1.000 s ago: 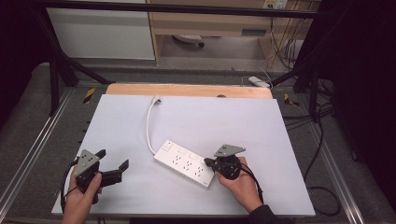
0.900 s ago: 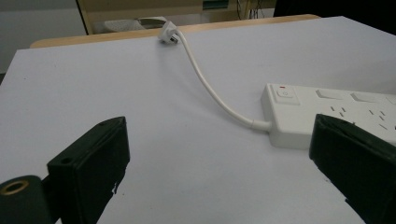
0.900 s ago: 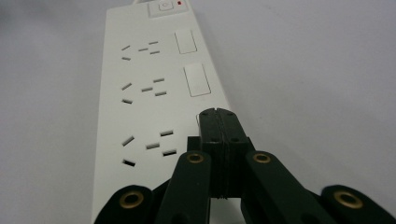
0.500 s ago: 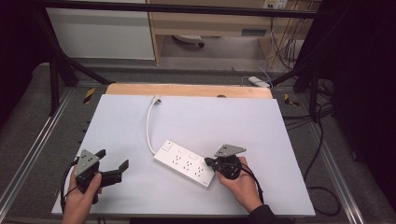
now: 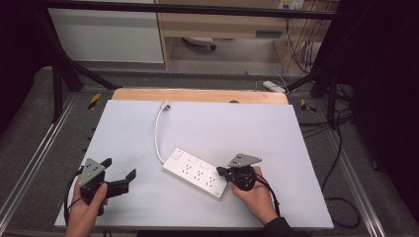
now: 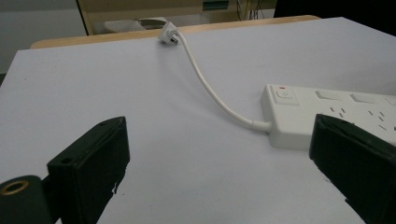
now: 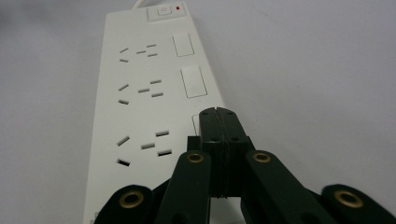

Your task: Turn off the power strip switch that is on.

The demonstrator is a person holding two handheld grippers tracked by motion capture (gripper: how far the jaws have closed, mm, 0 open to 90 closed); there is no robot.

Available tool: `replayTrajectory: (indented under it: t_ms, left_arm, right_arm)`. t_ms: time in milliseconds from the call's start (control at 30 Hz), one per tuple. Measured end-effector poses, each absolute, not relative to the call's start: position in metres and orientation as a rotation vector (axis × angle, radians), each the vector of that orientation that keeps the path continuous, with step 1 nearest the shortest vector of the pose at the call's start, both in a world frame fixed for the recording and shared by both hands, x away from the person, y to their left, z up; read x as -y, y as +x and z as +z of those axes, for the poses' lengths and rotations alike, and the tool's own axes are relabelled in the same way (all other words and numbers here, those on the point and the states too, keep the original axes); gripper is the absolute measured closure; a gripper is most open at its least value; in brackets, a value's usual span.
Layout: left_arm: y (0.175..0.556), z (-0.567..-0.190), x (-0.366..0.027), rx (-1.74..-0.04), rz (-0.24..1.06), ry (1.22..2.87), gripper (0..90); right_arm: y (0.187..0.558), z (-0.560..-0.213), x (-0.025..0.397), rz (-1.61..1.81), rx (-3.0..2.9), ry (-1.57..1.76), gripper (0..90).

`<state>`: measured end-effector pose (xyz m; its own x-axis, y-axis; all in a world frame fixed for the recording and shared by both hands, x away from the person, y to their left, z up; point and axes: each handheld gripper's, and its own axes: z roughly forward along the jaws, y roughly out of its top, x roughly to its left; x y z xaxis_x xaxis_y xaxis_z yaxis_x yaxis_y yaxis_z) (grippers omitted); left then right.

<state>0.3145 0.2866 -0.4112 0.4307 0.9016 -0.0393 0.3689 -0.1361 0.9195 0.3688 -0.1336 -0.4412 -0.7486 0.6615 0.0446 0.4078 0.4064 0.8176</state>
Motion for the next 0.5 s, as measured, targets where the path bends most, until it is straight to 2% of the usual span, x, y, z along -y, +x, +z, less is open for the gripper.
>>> replayTrajectory:
  t_ms: [500]
  left_arm:
    - [0.3145,-0.4113,-0.2863,-1.11,0.685,1.712,5.0]
  right_arm:
    - [0.3681,-0.4436,0.1342,1.254,-2.381,0.931,90.0]
